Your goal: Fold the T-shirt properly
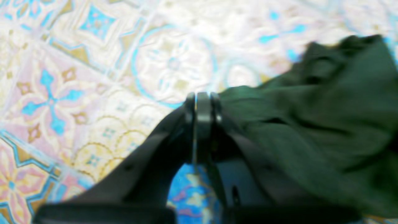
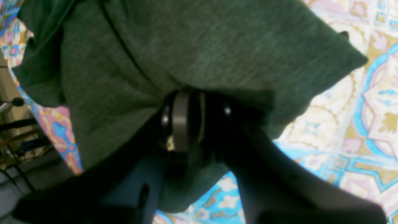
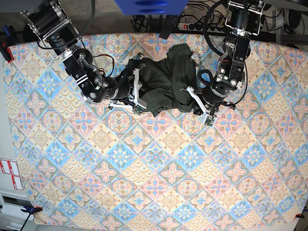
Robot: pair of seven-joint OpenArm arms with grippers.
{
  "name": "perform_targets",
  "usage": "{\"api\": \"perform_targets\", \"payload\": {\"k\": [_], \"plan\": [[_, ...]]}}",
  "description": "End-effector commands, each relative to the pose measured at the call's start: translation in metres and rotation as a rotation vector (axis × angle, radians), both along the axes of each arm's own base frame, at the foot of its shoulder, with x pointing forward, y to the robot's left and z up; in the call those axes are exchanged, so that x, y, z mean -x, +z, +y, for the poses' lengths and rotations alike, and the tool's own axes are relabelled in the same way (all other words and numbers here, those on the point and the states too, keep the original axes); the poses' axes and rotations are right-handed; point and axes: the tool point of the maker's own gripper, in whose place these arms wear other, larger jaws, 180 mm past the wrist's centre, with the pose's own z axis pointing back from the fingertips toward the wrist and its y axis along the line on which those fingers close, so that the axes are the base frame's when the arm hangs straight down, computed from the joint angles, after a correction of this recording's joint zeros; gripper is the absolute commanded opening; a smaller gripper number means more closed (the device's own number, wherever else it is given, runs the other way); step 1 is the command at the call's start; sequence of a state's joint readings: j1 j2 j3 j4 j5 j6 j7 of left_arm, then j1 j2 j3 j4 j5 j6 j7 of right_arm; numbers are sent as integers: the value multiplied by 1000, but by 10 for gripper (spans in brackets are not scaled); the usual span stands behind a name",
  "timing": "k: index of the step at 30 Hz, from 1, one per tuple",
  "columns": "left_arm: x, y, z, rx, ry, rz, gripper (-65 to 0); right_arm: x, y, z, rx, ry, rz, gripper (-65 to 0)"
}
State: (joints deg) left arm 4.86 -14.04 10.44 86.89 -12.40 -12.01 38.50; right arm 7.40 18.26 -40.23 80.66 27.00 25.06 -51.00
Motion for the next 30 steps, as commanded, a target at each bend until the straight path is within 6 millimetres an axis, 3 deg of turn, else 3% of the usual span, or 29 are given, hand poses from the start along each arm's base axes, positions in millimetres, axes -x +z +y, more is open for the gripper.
{"api": "perform_targets", "payload": {"k": [1, 3, 9, 11, 14, 16, 20, 24, 30], "plan": [[-4, 1, 6, -8, -2, -10, -650, -7, 5, -2, 6, 3, -21, -536], [-2, -8, 13, -19, 9, 13, -650, -8, 7, -2, 2, 4, -26, -536], [-17, 4, 27, -19, 19, -87, -650, -14, 22, 7, -30, 13, -72, -536], [-23, 17, 34, -15, 40, -125, -650, -18, 37, 16, -58, 31, -113, -536], [-10, 38, 46, 1, 92, -177, -650, -19, 60, 30, -97, 66, -173, -536], [2, 54, 35, 33, 93, -213, -650, -21, 70, 35, -117, 75, -199, -535], [38, 68, 12, 69, 47, -215, -650, -24, 71, 36, -118, 72, -202, -533], [70, 66, -27, 120, -48, -172, -650, -44, 64, 31, -83, 53, -191, -533], [99, 49, -63, 164, -131, -95, -650, -47, 53, 61, -85, 104, -154, -533]]}}
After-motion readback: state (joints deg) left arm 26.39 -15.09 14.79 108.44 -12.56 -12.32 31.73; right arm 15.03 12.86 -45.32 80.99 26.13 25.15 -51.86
